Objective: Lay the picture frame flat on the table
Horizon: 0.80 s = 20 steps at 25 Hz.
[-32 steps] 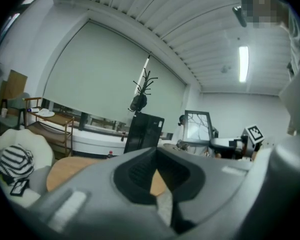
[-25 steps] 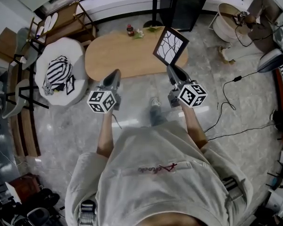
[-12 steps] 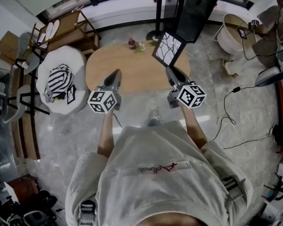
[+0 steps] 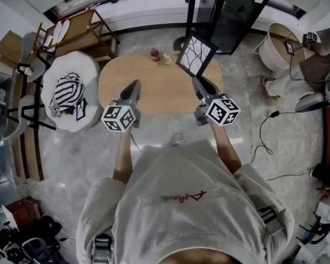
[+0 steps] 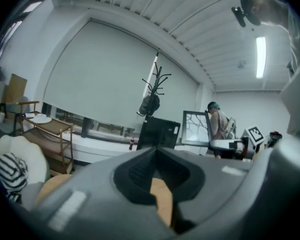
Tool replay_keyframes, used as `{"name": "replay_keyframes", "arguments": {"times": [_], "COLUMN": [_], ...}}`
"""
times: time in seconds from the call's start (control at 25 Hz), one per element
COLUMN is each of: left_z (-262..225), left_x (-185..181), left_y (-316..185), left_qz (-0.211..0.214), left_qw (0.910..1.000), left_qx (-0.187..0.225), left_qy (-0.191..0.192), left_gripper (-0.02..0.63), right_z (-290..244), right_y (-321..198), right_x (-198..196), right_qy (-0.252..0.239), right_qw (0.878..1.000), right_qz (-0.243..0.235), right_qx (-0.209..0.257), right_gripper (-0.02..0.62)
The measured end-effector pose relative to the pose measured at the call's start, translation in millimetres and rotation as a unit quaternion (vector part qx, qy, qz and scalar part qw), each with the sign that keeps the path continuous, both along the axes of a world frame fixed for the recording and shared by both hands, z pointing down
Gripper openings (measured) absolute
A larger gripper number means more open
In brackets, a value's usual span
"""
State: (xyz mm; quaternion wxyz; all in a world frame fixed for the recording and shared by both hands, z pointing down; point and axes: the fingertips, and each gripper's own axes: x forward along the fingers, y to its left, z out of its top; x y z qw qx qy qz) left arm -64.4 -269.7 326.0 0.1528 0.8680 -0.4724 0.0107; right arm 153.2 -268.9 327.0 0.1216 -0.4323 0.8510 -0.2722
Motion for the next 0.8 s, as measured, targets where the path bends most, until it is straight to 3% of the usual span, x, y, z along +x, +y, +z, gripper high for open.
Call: {"name": "replay_keyframes", "arguments": {"times": [0.8], "left_z": [43.3], "left_x": [16.1], "left_y": [-8.8], "left_qz": [-0.001], "left_qw": [0.9990], "left_qx": [-0.045], "left_qy": [-0.004], "left_gripper": [-0.002], "right_z": [32.3], "right_y": [-27.2], "right_x": [2.6], "right_qy": [-0.006], "right_qw": [1.000], "right_qz": [-0.015], "right_qx": [-0.026], "right_gripper": [0.066]}}
